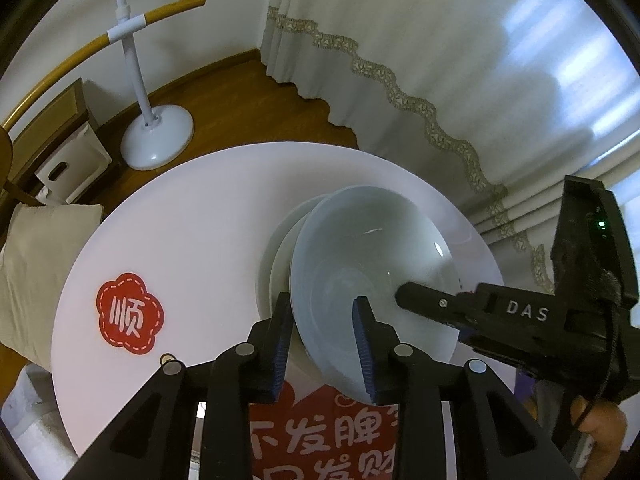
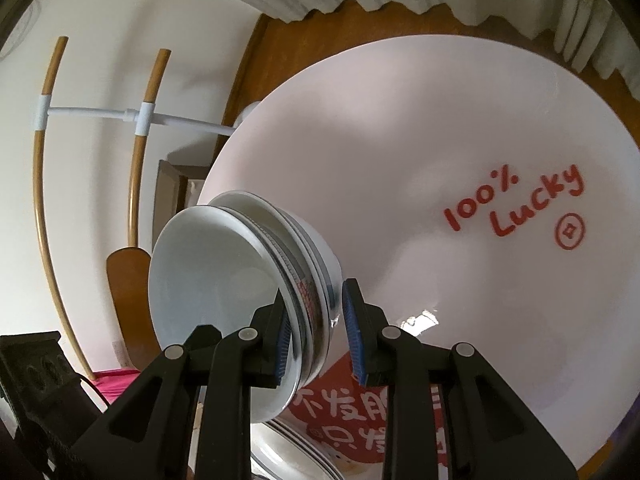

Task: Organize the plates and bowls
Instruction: 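Carry the stacked white bowls toward the grey-rimmed plate stack, then lift the nested white bowls with both grippers and swing them over the table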

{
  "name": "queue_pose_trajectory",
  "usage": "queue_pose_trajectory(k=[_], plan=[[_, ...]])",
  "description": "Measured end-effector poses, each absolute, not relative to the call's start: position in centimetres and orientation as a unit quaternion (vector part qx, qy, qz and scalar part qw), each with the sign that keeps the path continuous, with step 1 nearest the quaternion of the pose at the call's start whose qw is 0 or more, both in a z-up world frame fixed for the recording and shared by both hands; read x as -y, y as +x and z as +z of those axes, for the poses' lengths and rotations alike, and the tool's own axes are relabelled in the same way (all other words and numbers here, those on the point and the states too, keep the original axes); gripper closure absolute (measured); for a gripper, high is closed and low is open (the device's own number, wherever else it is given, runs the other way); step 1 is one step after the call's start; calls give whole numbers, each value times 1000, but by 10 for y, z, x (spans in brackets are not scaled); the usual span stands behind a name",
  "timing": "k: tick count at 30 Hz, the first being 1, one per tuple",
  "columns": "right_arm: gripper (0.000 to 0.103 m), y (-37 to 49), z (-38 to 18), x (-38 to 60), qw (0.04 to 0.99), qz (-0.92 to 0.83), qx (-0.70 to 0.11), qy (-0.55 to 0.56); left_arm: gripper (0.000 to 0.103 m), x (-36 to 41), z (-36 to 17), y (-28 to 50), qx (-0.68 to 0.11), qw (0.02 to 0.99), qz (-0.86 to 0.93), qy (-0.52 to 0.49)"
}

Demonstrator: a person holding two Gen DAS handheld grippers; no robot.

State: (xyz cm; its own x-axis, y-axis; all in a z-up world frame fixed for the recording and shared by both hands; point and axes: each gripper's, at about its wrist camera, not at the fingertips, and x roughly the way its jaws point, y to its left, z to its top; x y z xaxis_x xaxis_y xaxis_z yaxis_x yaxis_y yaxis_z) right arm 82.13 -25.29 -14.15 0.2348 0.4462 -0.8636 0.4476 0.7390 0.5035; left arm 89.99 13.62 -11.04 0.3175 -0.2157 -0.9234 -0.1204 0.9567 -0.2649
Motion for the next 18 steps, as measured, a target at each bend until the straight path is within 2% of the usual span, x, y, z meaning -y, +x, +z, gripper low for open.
queue_pose_trajectory(k=[6,9,14,18], plan=[[78,820,-145,258,700,7,-614,365,73,-133,-105,899,-591,794,-32,-143],[78,819,-146,259,699,12,-612,371,68,-132,-102,897,-590,793,-38,-148],[78,818,-147,261,701,16,-608,372,65,-133,-99,891,-589,793,-37,-153],[78,817,-147,263,701,20,-606,375,59,-138,-96,884,-587,794,-31,-158]])
